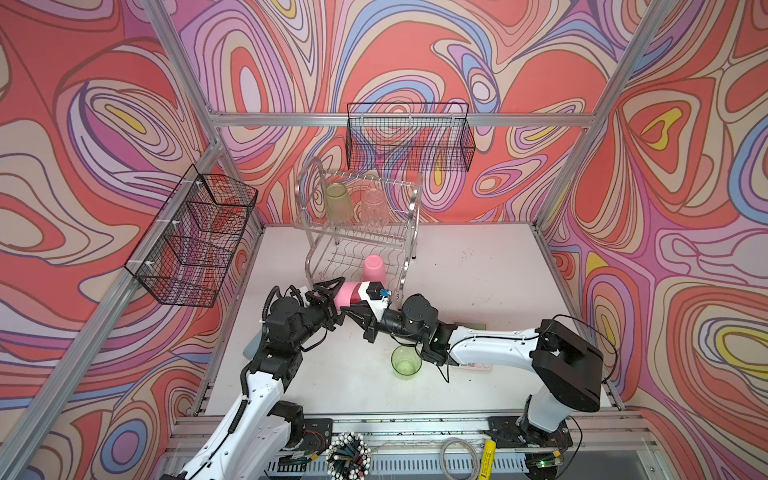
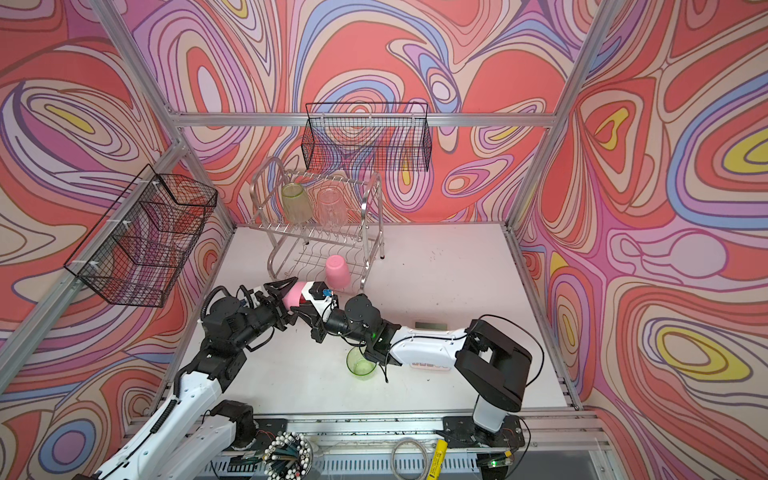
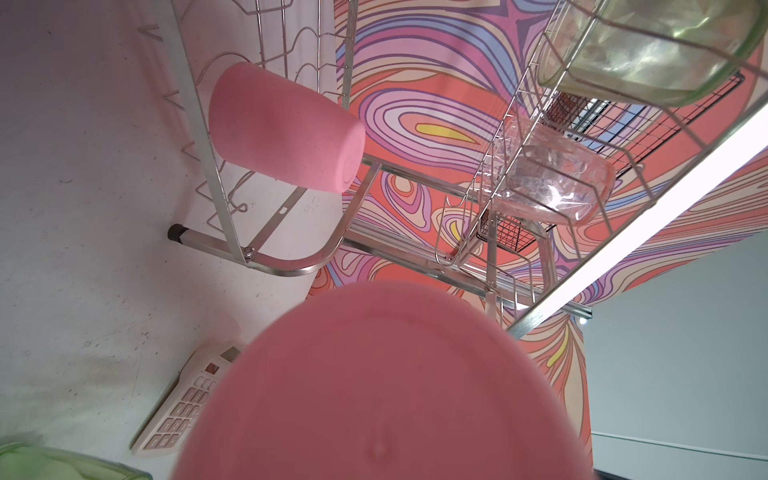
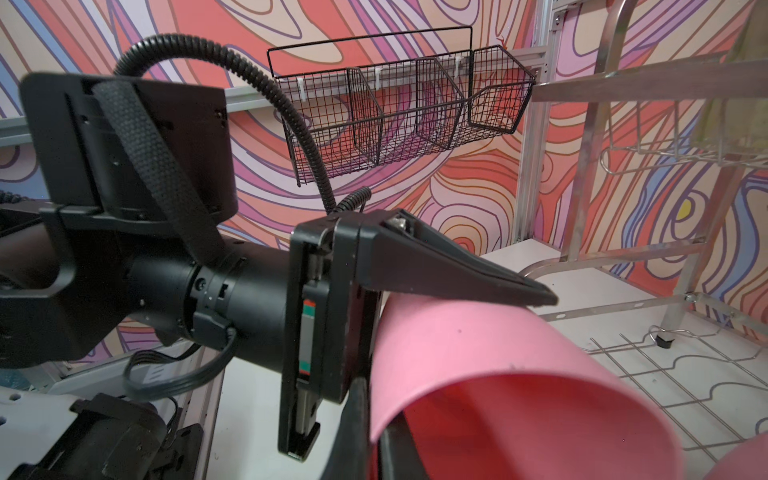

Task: Load the cups into the dish rack
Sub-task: 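Close the left gripper on the pink cup's base beside the right gripper, then open the right gripper and draw it back while the left gripper holds the cup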

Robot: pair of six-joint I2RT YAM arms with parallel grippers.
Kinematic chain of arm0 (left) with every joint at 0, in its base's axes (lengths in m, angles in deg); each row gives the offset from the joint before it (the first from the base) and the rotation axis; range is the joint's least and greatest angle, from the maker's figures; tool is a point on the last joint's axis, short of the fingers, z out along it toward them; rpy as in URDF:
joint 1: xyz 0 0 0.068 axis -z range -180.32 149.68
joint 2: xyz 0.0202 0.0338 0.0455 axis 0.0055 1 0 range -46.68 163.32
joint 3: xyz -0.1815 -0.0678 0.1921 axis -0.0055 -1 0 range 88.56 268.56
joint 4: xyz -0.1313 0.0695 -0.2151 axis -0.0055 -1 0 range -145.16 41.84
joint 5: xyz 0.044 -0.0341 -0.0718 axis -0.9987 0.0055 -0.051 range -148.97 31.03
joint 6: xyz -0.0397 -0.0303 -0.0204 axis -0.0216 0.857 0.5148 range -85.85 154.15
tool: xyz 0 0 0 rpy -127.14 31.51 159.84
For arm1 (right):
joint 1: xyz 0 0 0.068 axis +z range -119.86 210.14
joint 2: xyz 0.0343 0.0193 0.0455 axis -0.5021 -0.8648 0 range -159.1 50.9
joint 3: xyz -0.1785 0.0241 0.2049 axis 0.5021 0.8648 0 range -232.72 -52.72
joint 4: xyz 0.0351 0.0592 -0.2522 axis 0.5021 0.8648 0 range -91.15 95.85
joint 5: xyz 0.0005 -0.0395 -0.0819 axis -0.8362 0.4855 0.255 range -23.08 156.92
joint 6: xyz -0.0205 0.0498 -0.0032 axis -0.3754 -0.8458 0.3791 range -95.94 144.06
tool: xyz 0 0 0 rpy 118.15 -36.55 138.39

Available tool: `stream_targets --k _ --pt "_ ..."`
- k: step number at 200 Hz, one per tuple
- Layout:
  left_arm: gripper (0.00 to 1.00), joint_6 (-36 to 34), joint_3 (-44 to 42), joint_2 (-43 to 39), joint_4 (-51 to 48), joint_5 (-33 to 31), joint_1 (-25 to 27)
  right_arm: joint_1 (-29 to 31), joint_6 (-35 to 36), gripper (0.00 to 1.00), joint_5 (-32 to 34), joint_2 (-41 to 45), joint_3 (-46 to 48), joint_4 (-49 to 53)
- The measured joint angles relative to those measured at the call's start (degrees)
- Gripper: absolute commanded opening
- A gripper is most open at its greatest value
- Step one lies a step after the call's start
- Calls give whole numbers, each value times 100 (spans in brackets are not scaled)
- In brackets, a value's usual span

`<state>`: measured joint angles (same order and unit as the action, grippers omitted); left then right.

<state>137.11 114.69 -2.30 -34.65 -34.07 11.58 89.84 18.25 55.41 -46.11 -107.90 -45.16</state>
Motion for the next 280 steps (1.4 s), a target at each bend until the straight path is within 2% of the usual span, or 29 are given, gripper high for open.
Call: stream_targets --k 41,71,99,119,163,194,228,280 --pt "65 -144 2 -17 -20 -52 0 0 -2 0 2 0 -2 33" --pt "64 -452 70 -101 -262 -197 -2 13 -31 20 39 0 -15 114" --pt "64 -1043 546 -129 -782 -431 -11 0 -107 45 166 0 -17 190" --pt "64 -1510 824 -173 -1075 -577 -26 -2 -111 53 297 28 -17 205" --pt "64 -2592 1099 -269 -1639 -946 -28 0 -116 61 485 299 155 431" --pt "64 -3447 1154 -223 -1899 -1126 -28 0 -94 62 651 732 479 654" --pt "65 -4483 1373 129 -2076 -1176 -28 0 -66 63 933 1401 870 1045" --pt "65 -5663 1355 581 -1823 -1300 -26 -17 -48 63 1628 2662 1563 1869"
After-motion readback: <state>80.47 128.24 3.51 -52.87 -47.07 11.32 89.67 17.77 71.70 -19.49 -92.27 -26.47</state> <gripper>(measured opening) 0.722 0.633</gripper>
